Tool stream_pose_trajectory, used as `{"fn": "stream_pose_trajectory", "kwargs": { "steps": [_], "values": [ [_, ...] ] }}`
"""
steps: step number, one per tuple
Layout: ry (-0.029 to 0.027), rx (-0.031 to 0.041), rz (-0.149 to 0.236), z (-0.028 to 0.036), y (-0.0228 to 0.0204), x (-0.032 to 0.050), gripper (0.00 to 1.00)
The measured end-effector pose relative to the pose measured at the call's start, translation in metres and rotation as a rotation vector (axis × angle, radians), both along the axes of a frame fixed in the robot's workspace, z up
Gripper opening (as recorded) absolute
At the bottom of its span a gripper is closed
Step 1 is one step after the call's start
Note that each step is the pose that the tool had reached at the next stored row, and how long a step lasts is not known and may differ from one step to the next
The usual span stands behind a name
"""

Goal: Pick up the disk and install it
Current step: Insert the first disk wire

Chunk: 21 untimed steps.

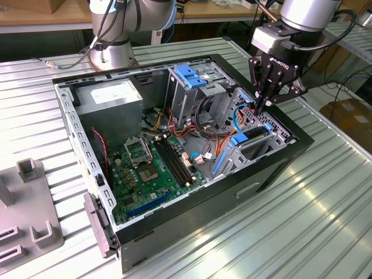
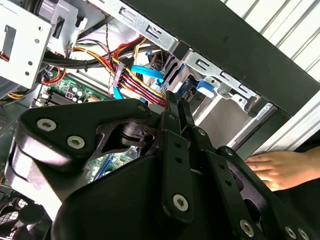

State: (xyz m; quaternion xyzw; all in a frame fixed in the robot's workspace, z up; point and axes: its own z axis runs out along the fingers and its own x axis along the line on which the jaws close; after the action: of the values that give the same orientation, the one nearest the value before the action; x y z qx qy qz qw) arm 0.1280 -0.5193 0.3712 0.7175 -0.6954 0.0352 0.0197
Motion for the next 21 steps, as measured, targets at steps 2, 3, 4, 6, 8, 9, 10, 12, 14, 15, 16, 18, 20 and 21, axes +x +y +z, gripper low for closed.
{"fn": "stream_pose_trajectory", "kwargs": {
  "steps": [2, 3, 4, 6, 8, 9, 10, 12, 14, 15, 16, 18, 20, 21],
  "values": [
    [0.0000, 0.0000, 0.000, 0.0000, 0.0000, -0.0001, 0.17],
    [0.0000, 0.0000, 0.000, 0.0000, 0.0000, -0.0001, 0.17],
    [0.0000, 0.0000, 0.000, 0.0000, 0.0000, -0.0001, 0.17],
    [0.0000, 0.0000, 0.000, 0.0000, 0.0000, -0.0002, 0.17],
    [-0.0001, 0.0006, 0.000, -0.0015, -0.0104, -0.0007, 0.17],
    [-0.0001, 0.0048, -0.011, -0.0091, -0.0183, -0.0007, 0.17],
    [-0.0002, 0.0046, -0.015, -0.0108, -0.0186, -0.0007, 0.17],
    [-0.0004, 0.0047, -0.040, -0.0142, -0.0187, -0.0007, 0.17],
    [-0.0004, 0.0045, -0.059, -0.0167, -0.0188, -0.0007, 0.17],
    [-0.0004, 0.0051, -0.059, -0.0172, -0.0193, -0.0008, 0.17],
    [-0.0003, 0.0062, -0.059, -0.0178, -0.0201, -0.0008, 0.17],
    [-0.0002, 0.0078, -0.041, -0.0196, -0.0211, -0.0017, 0.17],
    [-0.0001, 0.0076, -0.033, -0.0203, -0.0211, -0.0016, 0.17],
    [-0.0002, 0.0076, -0.033, -0.0206, -0.0211, -0.0017, 0.17]
  ]
}}
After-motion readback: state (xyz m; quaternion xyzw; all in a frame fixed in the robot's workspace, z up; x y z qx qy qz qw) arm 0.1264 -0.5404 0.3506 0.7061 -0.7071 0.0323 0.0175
